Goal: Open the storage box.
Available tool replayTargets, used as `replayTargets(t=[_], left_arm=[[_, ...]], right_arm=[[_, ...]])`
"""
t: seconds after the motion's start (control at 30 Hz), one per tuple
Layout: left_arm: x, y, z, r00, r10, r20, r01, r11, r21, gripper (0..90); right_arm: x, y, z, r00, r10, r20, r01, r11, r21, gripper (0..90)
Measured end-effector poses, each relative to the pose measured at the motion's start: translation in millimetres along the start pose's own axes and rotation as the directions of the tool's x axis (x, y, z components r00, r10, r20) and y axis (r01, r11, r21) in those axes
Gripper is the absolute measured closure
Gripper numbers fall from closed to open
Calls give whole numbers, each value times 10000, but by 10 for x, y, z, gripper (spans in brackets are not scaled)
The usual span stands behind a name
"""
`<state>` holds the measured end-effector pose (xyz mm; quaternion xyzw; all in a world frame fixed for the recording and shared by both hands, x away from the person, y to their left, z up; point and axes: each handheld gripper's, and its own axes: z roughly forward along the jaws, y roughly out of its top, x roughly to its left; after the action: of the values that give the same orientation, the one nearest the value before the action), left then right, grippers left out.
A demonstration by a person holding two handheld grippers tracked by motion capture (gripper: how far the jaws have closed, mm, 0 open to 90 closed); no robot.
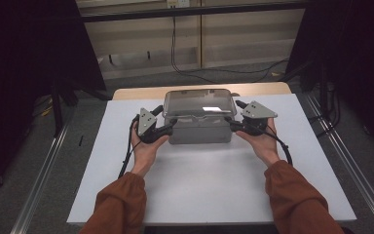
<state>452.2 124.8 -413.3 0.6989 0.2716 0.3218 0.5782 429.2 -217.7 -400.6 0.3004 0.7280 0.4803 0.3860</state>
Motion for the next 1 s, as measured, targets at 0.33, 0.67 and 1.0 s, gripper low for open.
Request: replayTargets(t=[0.33,0.67,1.0], left_arm=[[97,19,58,9994,-226,-252,226,9997,8,279],[125,83,133,9999,-122,-56,120,9997,-198,309],[163,175,176,9997,-225,72,228,9989,-405,363]], right_arm=[[-25,13,20,9998,192,106,-187,9986,-490,482],[-71,50,19,9996,286,66,-280,9966,-773,509],[-127,128,43,9979,635,-87,-641,9920,-1085,513]])
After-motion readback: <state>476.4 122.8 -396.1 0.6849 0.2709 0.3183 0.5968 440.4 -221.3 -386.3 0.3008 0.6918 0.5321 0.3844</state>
